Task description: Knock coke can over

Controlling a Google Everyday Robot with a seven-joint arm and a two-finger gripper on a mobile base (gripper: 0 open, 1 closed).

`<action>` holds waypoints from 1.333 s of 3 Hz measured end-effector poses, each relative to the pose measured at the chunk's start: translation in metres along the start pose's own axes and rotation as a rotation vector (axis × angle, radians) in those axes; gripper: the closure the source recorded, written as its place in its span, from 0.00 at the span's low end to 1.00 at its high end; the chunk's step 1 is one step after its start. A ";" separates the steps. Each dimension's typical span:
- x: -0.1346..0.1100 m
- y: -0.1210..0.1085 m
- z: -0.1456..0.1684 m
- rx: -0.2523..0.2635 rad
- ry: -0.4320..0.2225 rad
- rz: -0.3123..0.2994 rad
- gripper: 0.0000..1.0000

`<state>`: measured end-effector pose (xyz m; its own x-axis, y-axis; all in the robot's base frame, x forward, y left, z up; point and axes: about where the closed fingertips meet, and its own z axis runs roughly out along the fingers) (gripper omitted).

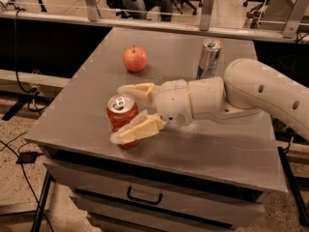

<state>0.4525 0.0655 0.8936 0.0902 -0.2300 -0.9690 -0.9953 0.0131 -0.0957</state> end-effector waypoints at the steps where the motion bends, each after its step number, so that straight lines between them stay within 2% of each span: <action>1: -0.001 0.001 0.002 -0.004 0.000 -0.003 0.49; 2: -0.005 0.002 0.005 -0.001 0.015 -0.005 0.74; 3: -0.020 -0.001 0.008 0.015 0.085 -0.004 0.97; 4: -0.062 -0.015 0.005 0.054 0.232 -0.072 1.00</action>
Offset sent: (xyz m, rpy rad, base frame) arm -0.0009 0.0064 0.0052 -0.0343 -0.0030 -0.0138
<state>0.4622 0.0848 0.9540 0.1442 -0.4498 -0.8814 -0.9827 0.0394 -0.1808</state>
